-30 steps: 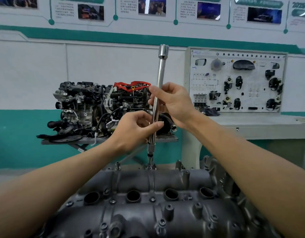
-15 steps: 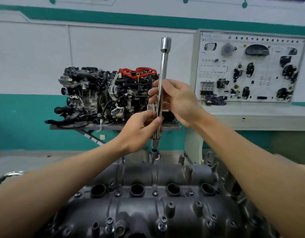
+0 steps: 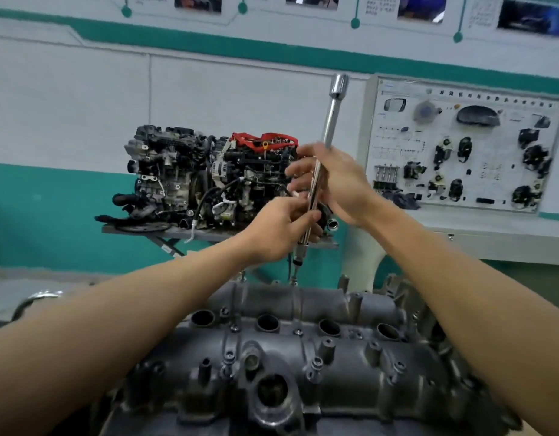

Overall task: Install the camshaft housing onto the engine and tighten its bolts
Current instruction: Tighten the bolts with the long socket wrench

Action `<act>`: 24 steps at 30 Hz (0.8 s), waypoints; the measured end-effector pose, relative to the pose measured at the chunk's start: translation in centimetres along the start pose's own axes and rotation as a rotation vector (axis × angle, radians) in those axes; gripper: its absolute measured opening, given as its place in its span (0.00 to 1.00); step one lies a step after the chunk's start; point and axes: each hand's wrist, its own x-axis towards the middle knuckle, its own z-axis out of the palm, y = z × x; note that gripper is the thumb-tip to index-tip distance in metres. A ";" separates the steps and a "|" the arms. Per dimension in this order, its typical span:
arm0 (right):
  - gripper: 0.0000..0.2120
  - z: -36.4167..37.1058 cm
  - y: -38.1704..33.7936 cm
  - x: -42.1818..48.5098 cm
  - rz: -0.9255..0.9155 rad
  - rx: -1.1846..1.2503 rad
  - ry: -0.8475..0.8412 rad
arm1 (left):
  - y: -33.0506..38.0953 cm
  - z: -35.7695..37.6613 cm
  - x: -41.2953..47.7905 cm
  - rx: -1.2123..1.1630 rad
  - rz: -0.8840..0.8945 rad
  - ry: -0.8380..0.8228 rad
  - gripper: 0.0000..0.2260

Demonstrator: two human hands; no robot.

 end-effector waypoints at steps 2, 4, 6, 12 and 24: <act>0.25 -1.3 -0.1 0.2 -0.006 0.043 -0.052 | 0.0 0.1 0.1 0.041 -0.014 -0.047 0.10; 0.24 -2.2 -0.3 0.4 -0.035 0.059 -0.079 | 0.0 -0.1 0.2 0.070 -0.008 -0.061 0.11; 0.21 -2.0 -0.5 0.5 -0.063 0.038 -0.064 | -0.3 -0.2 0.3 0.053 -0.009 -0.055 0.09; 0.12 -1.4 -0.3 0.7 -0.188 -0.063 0.155 | -0.9 -0.1 0.7 -0.031 0.042 0.095 0.07; 0.19 -1.5 -0.2 0.5 -0.066 0.064 -0.102 | -0.6 -1.3 0.8 0.035 0.010 -0.119 0.09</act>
